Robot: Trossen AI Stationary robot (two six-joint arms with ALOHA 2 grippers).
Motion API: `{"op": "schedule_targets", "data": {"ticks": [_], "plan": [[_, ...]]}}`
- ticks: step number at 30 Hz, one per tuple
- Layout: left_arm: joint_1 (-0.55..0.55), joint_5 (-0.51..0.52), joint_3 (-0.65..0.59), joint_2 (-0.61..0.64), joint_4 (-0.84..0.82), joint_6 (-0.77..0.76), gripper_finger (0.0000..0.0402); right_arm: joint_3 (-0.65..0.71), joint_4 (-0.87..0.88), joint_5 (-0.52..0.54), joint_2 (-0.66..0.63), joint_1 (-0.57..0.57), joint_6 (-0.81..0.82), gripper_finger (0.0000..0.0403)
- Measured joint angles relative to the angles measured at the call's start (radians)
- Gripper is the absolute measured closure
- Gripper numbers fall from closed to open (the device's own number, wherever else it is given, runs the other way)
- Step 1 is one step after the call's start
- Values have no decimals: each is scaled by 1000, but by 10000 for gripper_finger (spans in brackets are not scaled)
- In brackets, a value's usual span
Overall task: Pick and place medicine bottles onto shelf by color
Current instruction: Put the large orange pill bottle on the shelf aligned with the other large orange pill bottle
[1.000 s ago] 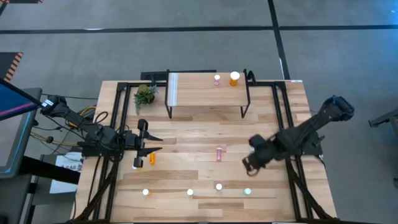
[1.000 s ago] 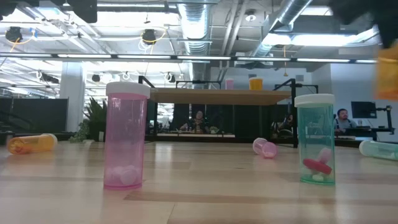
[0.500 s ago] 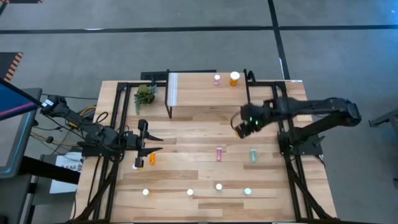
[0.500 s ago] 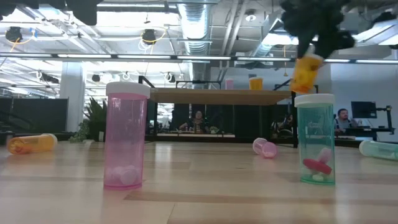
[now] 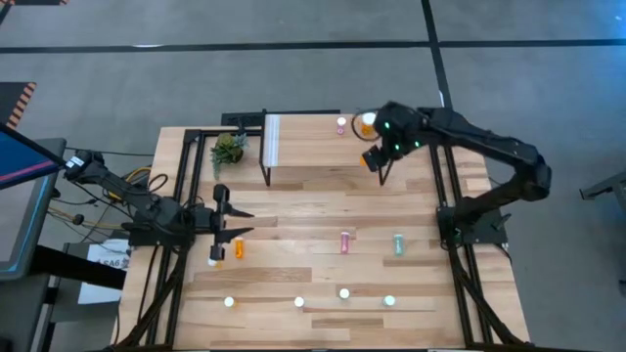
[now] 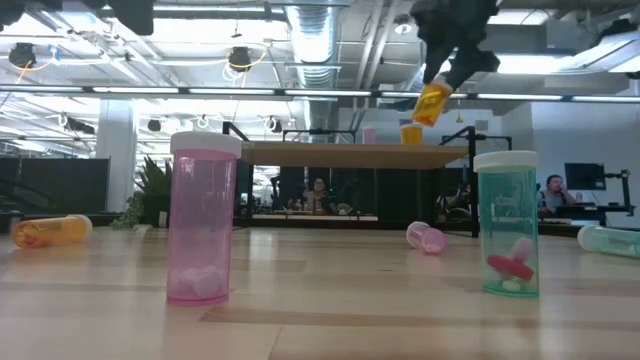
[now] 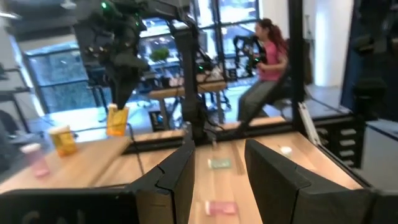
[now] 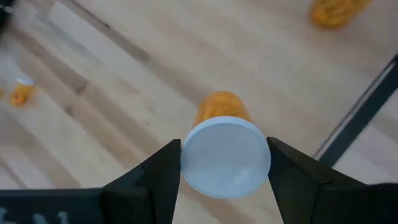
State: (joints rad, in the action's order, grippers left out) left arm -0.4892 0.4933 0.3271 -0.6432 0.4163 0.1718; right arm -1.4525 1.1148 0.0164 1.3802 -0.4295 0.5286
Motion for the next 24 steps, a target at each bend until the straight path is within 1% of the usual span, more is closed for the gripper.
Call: {"op": "schedule_targets", "data": {"ticks": [5,9,16,21,24], "plan": [[0,81,0,46,4,26,272,-115,83,-18,100,-94,-106,177],[1,133,0,80,41,38,272,-205,142,-24,178,-152,-181,178],[27,136,0,117,55,53,272,-317,202,-80,286,-207,-275,176],[54,136,0,116,52,43,272,-344,234,-127,339,-224,-303,175],[64,136,0,113,52,33,272,-344,273,-137,360,-234,-325,175]]}}
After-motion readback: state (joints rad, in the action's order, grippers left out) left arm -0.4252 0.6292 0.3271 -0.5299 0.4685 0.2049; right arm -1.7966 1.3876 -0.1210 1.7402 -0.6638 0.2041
